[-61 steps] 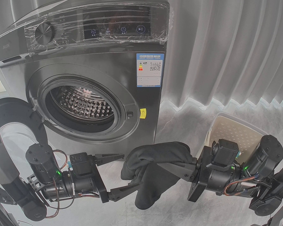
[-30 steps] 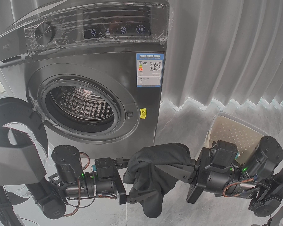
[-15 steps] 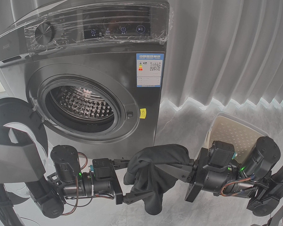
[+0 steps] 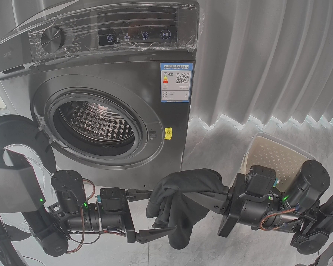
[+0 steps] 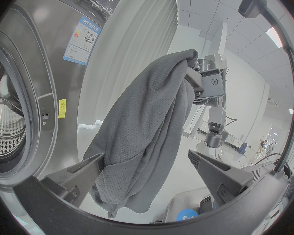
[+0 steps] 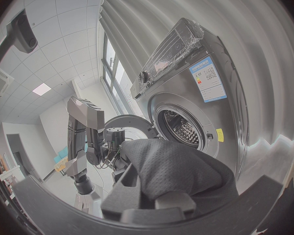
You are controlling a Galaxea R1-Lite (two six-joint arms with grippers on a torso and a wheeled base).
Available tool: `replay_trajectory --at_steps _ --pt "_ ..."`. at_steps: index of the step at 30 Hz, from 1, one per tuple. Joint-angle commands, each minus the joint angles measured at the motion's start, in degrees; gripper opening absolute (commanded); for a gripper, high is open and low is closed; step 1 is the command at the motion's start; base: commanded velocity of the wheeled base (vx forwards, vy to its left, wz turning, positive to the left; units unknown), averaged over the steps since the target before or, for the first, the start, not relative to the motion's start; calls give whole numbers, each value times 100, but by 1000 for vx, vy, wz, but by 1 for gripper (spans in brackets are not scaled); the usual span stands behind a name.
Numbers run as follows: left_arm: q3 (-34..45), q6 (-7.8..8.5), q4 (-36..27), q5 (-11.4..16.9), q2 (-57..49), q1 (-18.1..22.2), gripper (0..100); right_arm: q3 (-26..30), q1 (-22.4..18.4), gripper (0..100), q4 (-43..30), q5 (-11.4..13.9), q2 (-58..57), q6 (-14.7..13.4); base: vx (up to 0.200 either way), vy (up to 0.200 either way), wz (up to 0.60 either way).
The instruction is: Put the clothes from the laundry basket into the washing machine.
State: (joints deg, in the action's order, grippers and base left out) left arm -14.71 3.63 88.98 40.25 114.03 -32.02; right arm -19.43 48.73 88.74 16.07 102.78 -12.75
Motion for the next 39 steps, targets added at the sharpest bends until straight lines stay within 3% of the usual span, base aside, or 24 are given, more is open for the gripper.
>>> replay_trajectory --at_steps 1,17,33,34,39 --pt "-23 6 5 26 23 -41 100 1 23 0 3 2 5 1 0 0 0" --pt "-805 41 5 -53 770 -93 100 10 93 0 3 -16 -12 -17 0 0 0" --pt "-946 32 14 -132 893 -243 100 -96 102 0 3 -42 -12 -114 0 0 0" --pt "-946 32 14 -132 884 -234 0 -96 102 0 3 -33 -12 -114 0 0 0" --pt "-902 32 14 -132 831 -216 0 -105 58 0 3 -33 -12 -105 0 0 0"
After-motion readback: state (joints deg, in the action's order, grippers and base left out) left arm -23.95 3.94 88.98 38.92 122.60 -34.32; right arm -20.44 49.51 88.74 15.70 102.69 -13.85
